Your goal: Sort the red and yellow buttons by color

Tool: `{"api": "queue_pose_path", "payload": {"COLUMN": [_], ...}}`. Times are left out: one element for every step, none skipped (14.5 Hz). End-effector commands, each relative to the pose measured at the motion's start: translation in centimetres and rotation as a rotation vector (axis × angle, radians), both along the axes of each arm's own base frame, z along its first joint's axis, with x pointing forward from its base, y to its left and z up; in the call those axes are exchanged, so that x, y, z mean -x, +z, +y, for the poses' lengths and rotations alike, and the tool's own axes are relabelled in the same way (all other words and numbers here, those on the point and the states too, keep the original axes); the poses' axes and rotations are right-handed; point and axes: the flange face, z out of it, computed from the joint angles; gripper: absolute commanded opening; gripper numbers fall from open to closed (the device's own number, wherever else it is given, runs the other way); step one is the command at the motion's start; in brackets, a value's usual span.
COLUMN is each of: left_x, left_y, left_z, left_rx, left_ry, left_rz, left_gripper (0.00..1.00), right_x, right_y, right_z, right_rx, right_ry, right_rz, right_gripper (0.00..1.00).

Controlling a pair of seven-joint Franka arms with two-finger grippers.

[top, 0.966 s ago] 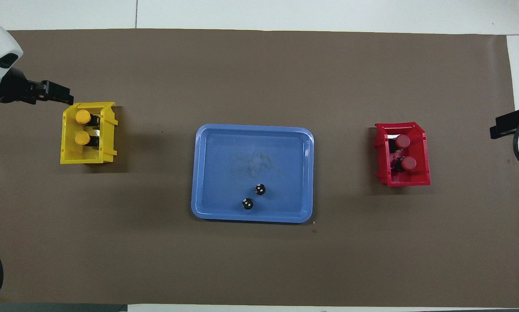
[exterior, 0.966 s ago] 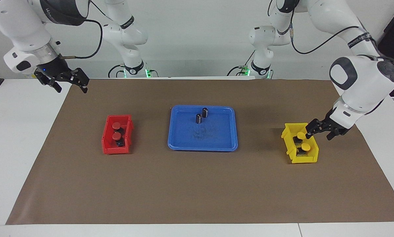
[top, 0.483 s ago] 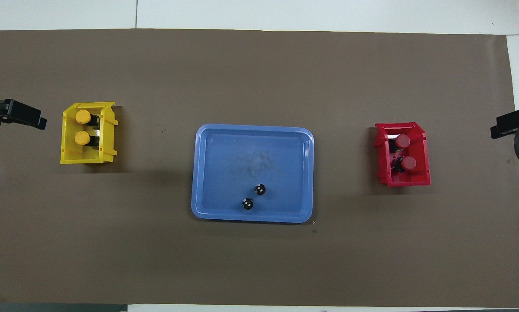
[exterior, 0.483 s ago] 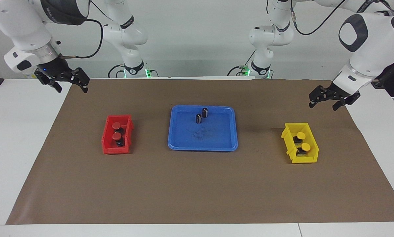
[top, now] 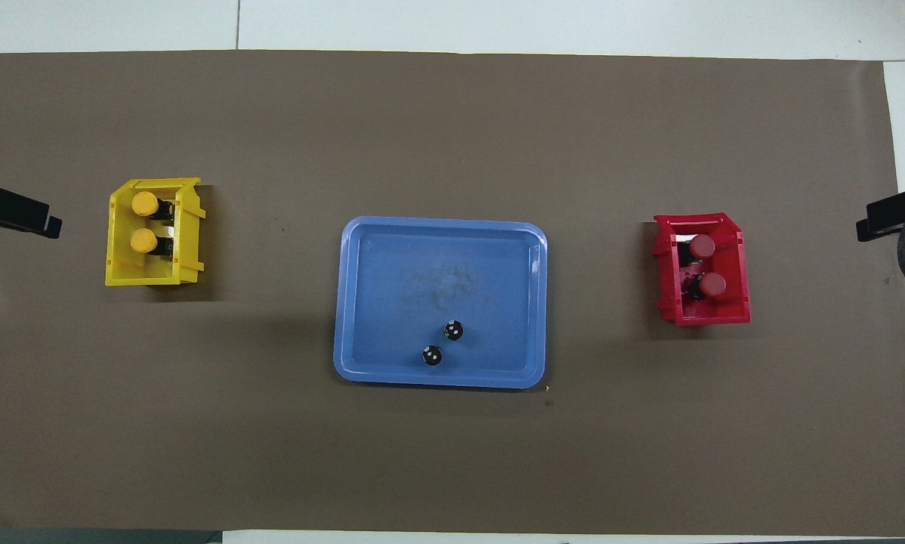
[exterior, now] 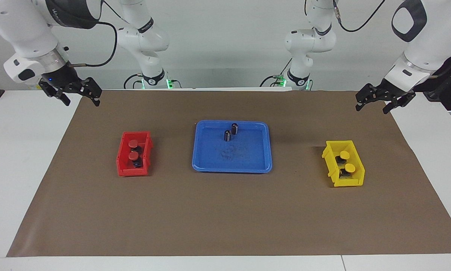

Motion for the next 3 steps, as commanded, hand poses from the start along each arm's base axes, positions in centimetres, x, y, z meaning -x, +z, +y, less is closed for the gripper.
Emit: {"api": "queue_pose_path", "payload": {"left_x": [1.44, 1.63, 1.65], "left_y": [1.28, 1.44, 1.41], "left_z": [-0.02, 0.17, 0.72], "left_rx": [-0.022, -0.023, -0.022], "left_ry": [0.010, 0.014, 0.020], "left_rz": [-0.002, 0.003, 0.006], "left_gripper": [1.00, 1.00, 1.00], "right_x": [-0.19, -0.18, -0.18], "right_y": [0.22, 0.22, 0.22], "right_z": [-0.15, -0.15, -0.15], "right_rx": [0.002, 0.002, 0.002], "right_ry": [-0.010, -0.010, -0.010], "right_rz": [-0.002, -0.002, -0.002], "right_gripper": [1.00, 1.00, 1.00]}}
